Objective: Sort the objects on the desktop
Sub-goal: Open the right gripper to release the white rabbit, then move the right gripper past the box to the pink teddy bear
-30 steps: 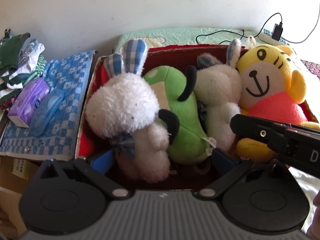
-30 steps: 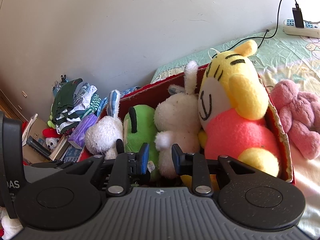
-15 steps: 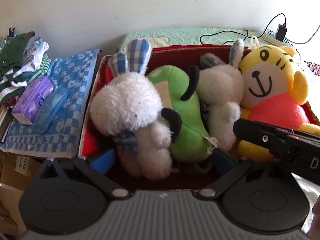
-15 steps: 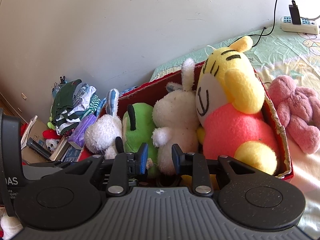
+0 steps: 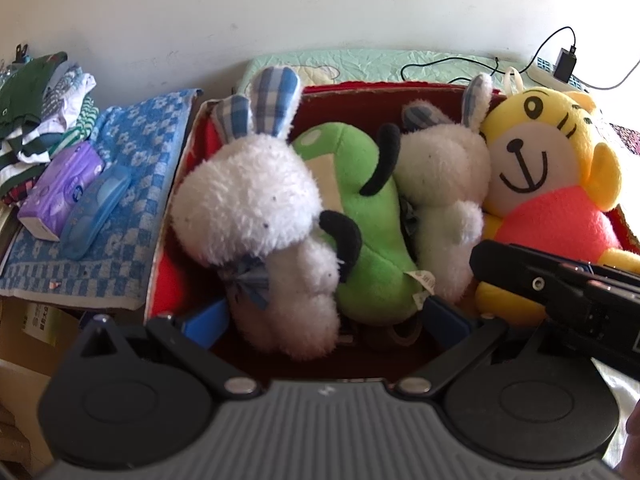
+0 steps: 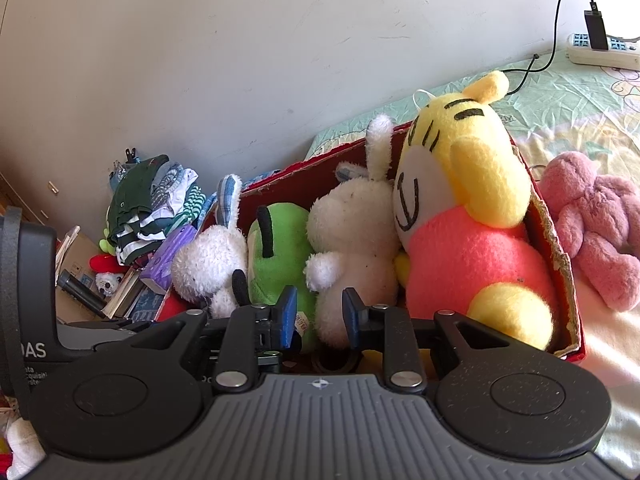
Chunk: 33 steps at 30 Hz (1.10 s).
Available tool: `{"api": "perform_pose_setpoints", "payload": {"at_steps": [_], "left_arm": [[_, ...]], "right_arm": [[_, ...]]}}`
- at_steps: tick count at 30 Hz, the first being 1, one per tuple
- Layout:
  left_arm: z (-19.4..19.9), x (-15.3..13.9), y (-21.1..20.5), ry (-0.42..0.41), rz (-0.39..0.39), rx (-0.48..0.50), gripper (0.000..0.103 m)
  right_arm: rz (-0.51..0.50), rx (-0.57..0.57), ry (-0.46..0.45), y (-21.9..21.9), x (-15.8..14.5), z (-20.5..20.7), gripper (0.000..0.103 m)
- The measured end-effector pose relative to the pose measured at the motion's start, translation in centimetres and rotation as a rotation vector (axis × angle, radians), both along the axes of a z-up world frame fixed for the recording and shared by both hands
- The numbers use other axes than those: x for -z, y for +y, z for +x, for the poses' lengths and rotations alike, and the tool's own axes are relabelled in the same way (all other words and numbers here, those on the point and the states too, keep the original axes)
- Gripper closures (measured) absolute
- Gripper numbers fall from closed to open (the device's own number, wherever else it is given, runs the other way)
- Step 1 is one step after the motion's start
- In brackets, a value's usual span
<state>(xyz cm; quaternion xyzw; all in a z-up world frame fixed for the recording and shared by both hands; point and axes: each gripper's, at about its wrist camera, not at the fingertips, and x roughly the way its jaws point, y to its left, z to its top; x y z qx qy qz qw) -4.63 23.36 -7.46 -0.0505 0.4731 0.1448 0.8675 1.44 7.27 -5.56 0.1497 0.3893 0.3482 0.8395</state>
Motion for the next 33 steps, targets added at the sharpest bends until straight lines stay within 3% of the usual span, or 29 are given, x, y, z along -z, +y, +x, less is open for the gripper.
{"api": "perform_pose_setpoints", "payload": {"at_steps": [9, 19, 26, 33], "left_arm": [[-0.1, -0.3, -0.9, 0.017, 0.033, -0.081, 0.002], [-0.9, -4.2, -3.5, -0.049, 0.061, -0.15, 0.002], [0.0, -5.9, -7.8, -0.083, 0.061, -0.129, 0.002], [0.7, -7.5, -13.4, -0.215, -0.008, -0.03, 0.001]], "right_arm": [[0.005, -0.077, -0.004, -0.5, -0.5, 0.7, 0.077], [0.109, -0.181, -0.062, -4.9, -2.9, 1.2, 0.071], [0.157, -0.158, -0.059, -10.4, -3.4, 2.4, 0.071], [0.16, -0.067, -0.036, -16.9, -2.9, 4.4, 0.07]]}}
